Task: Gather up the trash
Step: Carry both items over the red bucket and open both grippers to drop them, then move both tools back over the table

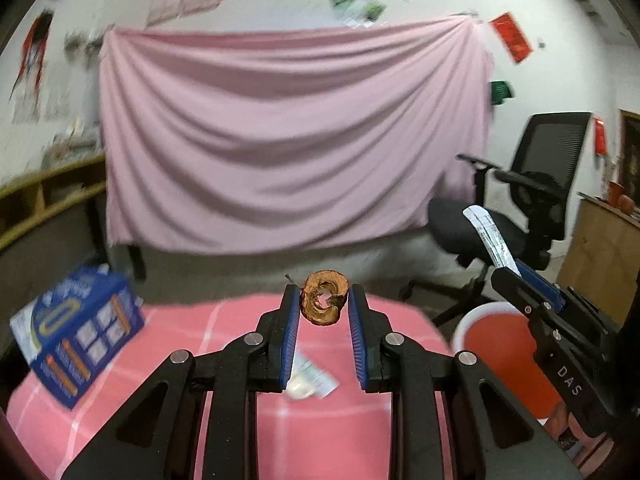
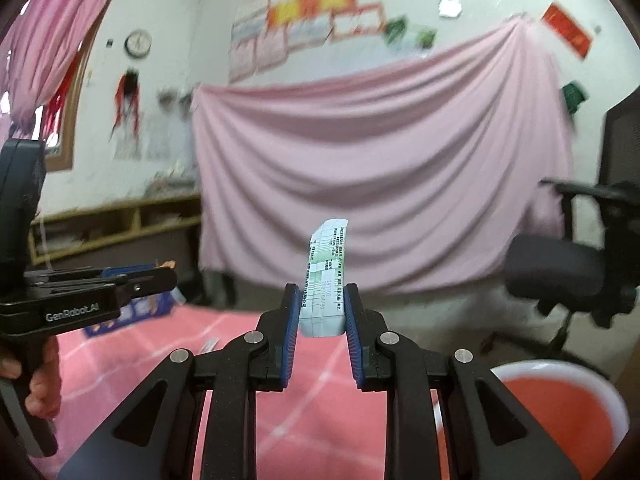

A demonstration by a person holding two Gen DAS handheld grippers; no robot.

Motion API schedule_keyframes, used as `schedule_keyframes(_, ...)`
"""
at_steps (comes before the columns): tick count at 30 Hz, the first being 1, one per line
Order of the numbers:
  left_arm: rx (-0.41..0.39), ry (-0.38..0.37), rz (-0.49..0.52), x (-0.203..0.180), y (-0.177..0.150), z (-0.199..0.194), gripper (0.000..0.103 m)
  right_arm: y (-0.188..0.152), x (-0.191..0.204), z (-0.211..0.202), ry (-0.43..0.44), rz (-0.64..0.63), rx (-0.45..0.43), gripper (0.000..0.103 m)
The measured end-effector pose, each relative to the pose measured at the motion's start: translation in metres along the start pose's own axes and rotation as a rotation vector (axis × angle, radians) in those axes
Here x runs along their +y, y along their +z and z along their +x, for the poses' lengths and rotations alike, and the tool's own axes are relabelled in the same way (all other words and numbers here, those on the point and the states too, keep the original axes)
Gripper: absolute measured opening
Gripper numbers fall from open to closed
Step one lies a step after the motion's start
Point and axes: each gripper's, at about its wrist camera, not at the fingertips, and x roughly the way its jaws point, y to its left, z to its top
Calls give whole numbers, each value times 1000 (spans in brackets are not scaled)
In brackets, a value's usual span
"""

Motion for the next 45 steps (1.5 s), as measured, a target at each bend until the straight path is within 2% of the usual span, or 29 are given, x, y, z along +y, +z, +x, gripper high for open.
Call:
schedule_keyframes(6, -95, -92, 110, -56, 17, -5, 20, 8, -37, -34, -132, 21, -126, 20)
schedule_keyframes(11, -106, -179, 167, -98, 17, 6, 20, 3, -69, -55, -193, 83, -155, 20)
schedule_keyframes(15, -82, -234, 177, -124, 12, 20, 20, -4, -92, -68, -247, 103, -135, 20)
schedule_keyframes(20, -19, -274, 209, -153, 1, 34, 21, -19, -118, -76, -303, 149, -72, 20)
schedule_keyframes(26, 68, -300, 236, -176, -9, 54, 21, -28, -130, -71, -321, 192, -2, 20)
schedule_keyframes(34, 188, -315, 255, -189, -19, 75, 21, -36, -135, -63, -319, 219, 75, 21)
schedule_keyframes(39, 288, -335, 230, -186, -28, 88, 22, -40, -141, -56, -318, 247, 134, 22)
schedule_keyframes(41, 321, -341, 215, -184, -30, 92, 33, -42, -143, -55, -324, 259, 150, 31)
schedule_keyframes(42, 329, -330, 212, -183, -31, 92, 36, -43, -144, -55, -325, 264, 152, 32)
schedule_keyframes(45, 338, -329, 199, -182, -32, 94, 38, -43, -147, -55, -331, 278, 163, 33)
